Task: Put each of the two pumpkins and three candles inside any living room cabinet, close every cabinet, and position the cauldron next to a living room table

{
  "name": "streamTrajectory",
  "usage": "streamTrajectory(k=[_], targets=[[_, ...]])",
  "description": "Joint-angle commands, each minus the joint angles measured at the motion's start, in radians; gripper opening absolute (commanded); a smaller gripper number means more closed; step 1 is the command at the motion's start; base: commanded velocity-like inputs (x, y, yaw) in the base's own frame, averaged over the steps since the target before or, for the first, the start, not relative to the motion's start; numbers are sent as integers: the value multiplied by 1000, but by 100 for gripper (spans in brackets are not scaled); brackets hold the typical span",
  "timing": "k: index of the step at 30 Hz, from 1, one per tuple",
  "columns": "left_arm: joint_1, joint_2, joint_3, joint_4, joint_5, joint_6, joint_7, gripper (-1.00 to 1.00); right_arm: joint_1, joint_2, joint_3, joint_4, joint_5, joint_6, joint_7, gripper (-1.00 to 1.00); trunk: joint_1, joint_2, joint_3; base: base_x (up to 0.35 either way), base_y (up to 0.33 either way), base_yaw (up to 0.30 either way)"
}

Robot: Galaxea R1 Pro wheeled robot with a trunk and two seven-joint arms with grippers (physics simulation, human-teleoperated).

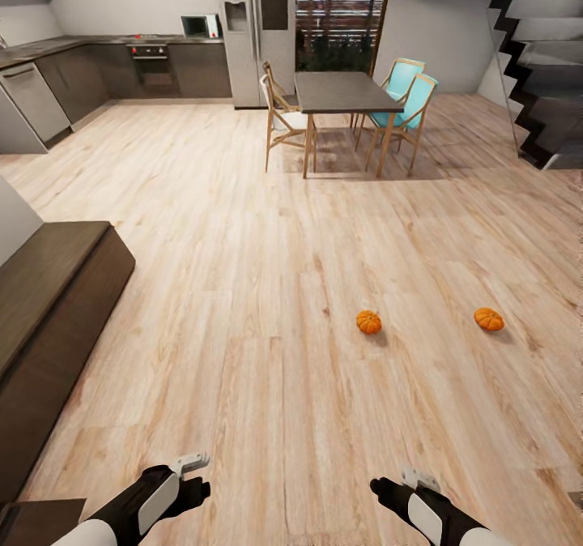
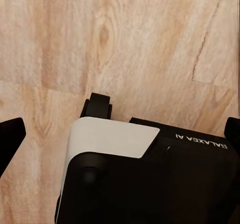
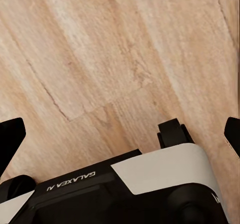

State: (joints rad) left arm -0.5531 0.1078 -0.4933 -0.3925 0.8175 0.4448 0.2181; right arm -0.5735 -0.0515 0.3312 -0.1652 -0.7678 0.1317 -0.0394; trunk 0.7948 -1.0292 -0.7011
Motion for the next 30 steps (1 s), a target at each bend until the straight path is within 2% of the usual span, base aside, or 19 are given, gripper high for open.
streamTrajectory(k=[1,13,30], targets=[[0,1,-7,-3,11,0,9,100,0,-1,8,-2,-7,-2,-4,100,0,-1,-2,0,0,-187],[-1,-10,-8,-3,14,-9,9,100,0,2,9,-1,-7,-31,-6,100,0,-1,-17,0,0,-187],[0,-9,-9,-3,14,-9,10,100,0,2,8,-1,-7,-30,-7,100,0,-1,-39,0,0,-187]])
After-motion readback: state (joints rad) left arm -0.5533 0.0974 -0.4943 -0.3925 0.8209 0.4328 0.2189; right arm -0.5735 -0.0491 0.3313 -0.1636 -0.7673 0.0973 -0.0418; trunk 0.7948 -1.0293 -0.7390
